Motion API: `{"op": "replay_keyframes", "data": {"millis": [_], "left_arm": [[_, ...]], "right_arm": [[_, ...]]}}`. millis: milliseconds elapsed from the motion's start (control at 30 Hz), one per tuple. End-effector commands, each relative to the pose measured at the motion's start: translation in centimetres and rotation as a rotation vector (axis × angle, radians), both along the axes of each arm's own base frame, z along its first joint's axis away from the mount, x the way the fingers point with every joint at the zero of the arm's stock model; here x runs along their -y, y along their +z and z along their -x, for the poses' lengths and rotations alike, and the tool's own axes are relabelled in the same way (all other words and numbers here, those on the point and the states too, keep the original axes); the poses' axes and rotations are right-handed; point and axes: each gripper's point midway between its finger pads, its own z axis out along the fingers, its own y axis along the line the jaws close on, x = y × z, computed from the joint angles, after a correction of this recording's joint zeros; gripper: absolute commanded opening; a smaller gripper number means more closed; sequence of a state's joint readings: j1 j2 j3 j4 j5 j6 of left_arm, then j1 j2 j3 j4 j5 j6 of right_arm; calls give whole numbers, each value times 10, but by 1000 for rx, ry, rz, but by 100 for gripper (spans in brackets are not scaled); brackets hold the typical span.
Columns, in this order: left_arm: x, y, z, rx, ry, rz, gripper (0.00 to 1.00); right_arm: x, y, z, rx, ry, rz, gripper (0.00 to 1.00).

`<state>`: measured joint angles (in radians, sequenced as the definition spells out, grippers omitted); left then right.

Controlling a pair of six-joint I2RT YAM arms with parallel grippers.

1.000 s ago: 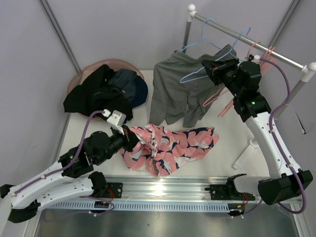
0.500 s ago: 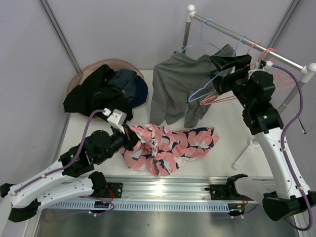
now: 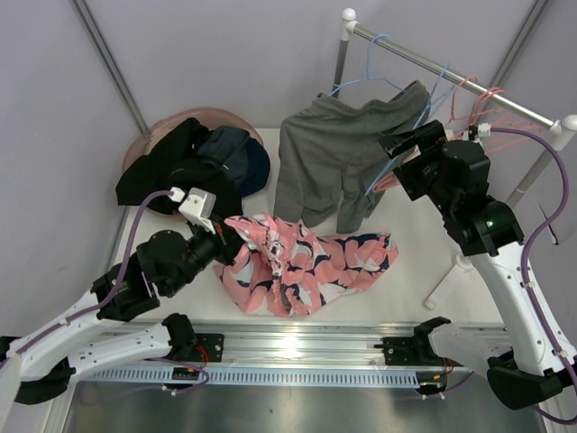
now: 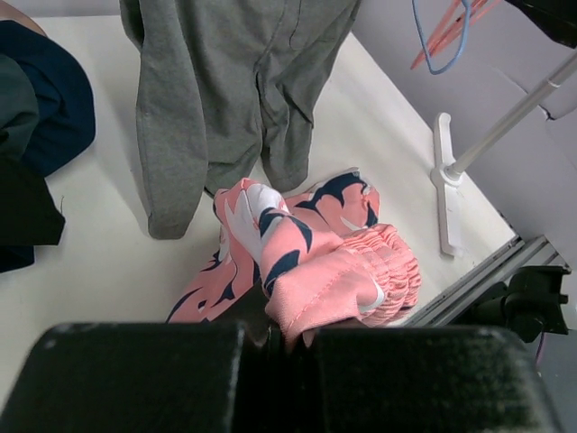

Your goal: Remove the shorts from the hanger

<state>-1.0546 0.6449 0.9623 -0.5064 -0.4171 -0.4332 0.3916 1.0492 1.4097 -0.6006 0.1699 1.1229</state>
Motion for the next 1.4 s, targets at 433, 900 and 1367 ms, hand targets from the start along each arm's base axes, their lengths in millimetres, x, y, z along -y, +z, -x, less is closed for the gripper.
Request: {"op": "replay_keyframes", "data": {"millis": [433, 900, 1367], "left_arm": [[-81, 145, -25, 248, 331, -73, 0], [-156, 357, -126, 631, 869, -141, 0], [-216, 152, -340, 154, 996, -373, 38]], "right_arm": [[74, -10, 60, -62, -154, 399, 99], [63, 1, 89, 93, -37, 336, 99], [24, 97, 122, 493, 191, 214, 99]]}}
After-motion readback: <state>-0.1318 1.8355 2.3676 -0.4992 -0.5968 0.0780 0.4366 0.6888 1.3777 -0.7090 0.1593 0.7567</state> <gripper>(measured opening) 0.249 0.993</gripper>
